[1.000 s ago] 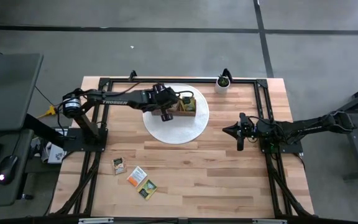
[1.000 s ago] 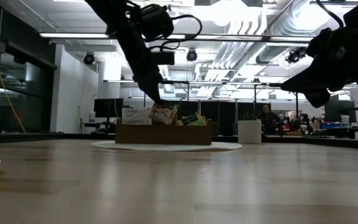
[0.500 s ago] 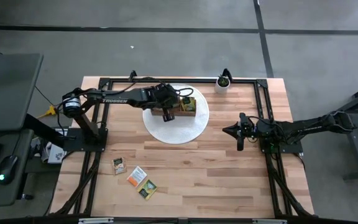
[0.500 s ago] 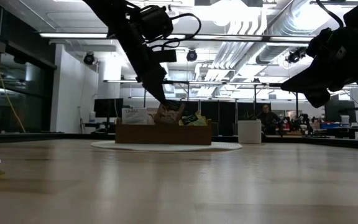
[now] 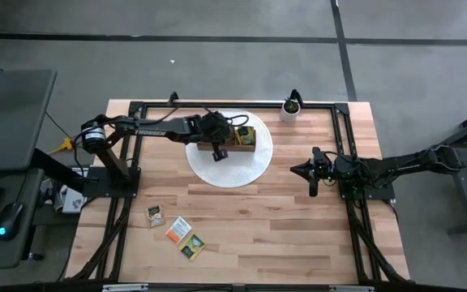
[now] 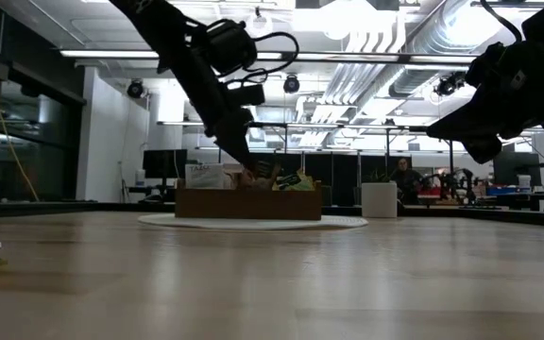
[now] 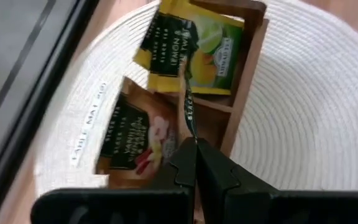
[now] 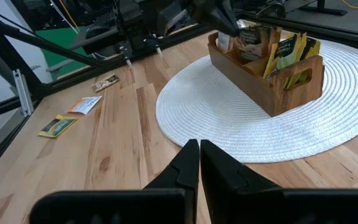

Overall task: Pick & Place Tea
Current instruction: Put the brown tea bag into the middle section of the wooden organizer, then put the green tea bag into the right section of the wooden organizer

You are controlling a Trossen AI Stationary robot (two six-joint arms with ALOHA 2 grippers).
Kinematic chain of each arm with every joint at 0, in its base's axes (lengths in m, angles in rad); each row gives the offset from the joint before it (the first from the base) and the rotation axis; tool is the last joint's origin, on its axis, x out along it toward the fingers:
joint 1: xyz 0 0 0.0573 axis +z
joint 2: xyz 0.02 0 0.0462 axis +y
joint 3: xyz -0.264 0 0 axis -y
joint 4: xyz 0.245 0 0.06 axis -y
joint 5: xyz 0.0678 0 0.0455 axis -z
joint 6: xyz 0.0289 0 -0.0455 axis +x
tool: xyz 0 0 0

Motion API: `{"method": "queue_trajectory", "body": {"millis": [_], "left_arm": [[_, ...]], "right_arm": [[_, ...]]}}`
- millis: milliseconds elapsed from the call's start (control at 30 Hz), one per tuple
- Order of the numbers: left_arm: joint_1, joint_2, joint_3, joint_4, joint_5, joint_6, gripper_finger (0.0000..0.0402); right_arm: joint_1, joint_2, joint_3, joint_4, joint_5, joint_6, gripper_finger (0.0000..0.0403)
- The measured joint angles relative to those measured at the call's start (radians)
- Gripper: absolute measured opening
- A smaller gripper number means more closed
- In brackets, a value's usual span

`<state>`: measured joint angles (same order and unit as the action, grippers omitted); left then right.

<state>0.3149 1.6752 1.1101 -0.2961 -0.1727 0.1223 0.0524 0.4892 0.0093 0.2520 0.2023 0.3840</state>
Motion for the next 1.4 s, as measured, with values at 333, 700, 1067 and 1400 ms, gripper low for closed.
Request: {"method": "queue_trajectory", "body": {"millis": [333, 700, 1067, 1400], "left_arm": [[0.001, 0.0, -0.025, -0.003, -0.002, -0.015, 0.0], [0.027, 0.0, -0.025, -0.018, -0.044, -0.013, 0.0], [0.026, 0.0, -0.026, -0.028, -0.019, 0.105, 0.0061], [0.026, 0.0, -0.017, -0.042, -0.049, 0.151, 0.0156]], "right_arm": [[0.0, 0.0, 0.0, 0.0, 0.0, 0.0, 0.0012], [0.0, 0.0, 0.0, 0.0, 0.0, 0.0, 0.0012], [0.0, 0.0, 0.0, 0.0, 0.0, 0.0, 0.0012], [0.0, 0.0, 0.0, 0.0, 0.0, 0.0, 0.0012]]}}
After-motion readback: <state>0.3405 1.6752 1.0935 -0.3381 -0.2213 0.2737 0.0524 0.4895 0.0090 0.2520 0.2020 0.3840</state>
